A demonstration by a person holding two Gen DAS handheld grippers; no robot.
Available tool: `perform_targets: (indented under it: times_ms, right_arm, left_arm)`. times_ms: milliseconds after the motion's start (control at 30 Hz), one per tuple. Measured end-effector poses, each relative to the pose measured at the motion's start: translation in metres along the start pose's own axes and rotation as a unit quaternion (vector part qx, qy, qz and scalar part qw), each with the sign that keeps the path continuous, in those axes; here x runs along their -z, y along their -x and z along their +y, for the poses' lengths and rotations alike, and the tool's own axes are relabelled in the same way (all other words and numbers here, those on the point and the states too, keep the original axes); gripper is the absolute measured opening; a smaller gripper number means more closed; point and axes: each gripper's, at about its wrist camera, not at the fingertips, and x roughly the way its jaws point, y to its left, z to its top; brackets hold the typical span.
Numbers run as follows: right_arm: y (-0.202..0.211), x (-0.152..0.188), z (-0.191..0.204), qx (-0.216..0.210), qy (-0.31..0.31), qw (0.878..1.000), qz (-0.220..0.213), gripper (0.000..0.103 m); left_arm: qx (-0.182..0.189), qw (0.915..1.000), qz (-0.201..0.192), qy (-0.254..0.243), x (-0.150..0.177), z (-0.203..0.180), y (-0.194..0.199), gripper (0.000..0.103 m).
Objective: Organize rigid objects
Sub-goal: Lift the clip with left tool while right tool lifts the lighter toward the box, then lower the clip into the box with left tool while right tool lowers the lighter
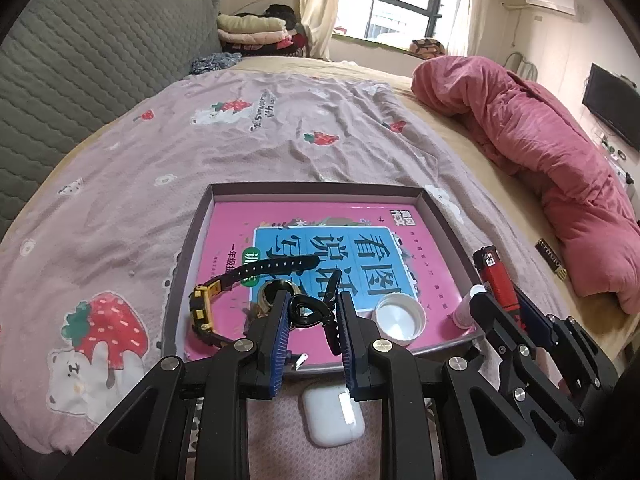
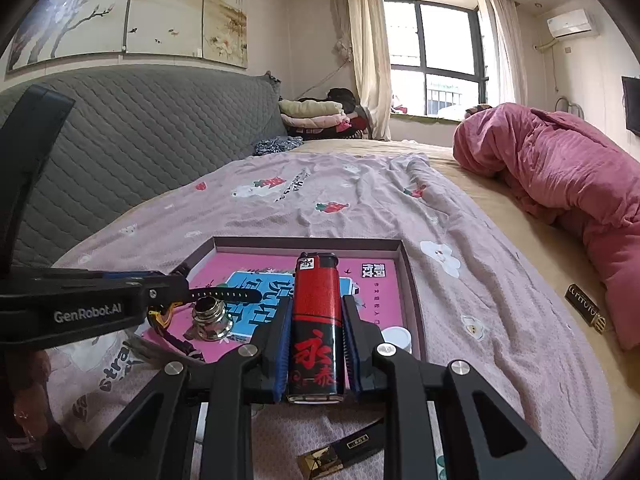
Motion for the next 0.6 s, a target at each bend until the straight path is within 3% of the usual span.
perform_targets:
  times_ms: [600]
  right_arm:
    - [-0.023, 0.003, -0.012, -0.006, -0.021, 1.0, 0.009, 0.023]
  left_arm:
    - [-0.006, 0.9998, 0.021, -0.004, -0.005, -0.007, -0.036, 0.023]
